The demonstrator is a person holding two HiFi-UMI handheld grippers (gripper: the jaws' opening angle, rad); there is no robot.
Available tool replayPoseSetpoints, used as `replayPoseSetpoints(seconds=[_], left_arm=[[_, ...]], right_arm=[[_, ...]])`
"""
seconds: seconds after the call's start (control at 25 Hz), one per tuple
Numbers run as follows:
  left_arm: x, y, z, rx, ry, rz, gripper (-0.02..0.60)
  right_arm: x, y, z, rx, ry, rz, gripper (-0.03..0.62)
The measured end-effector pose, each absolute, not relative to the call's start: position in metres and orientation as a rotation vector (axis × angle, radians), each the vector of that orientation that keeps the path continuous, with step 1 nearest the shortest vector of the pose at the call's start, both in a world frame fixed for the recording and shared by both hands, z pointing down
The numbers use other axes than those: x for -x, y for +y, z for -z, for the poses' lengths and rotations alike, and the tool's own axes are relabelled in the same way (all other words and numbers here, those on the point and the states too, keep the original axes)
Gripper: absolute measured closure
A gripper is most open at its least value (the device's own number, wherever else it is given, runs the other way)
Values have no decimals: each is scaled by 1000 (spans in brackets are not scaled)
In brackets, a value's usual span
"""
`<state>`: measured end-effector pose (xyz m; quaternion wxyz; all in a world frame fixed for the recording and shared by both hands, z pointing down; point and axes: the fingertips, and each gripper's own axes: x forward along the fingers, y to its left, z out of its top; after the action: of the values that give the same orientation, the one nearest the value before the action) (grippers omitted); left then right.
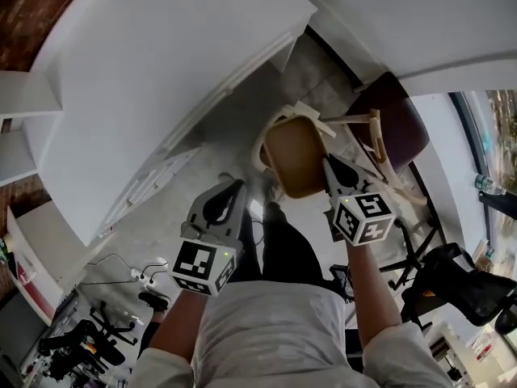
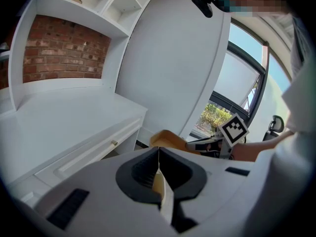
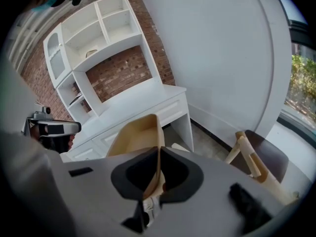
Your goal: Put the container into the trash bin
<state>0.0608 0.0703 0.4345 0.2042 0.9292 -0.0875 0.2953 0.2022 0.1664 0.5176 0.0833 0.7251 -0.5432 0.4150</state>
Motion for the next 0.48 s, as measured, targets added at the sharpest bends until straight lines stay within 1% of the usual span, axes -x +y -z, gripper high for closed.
replayPoseSetpoints(seconds=[0.48], left_arm=[[-74, 74, -481, -2579, -183, -873, 565]], right_arm=[[-189, 184, -579, -2143, -1542, -1282, 557]])
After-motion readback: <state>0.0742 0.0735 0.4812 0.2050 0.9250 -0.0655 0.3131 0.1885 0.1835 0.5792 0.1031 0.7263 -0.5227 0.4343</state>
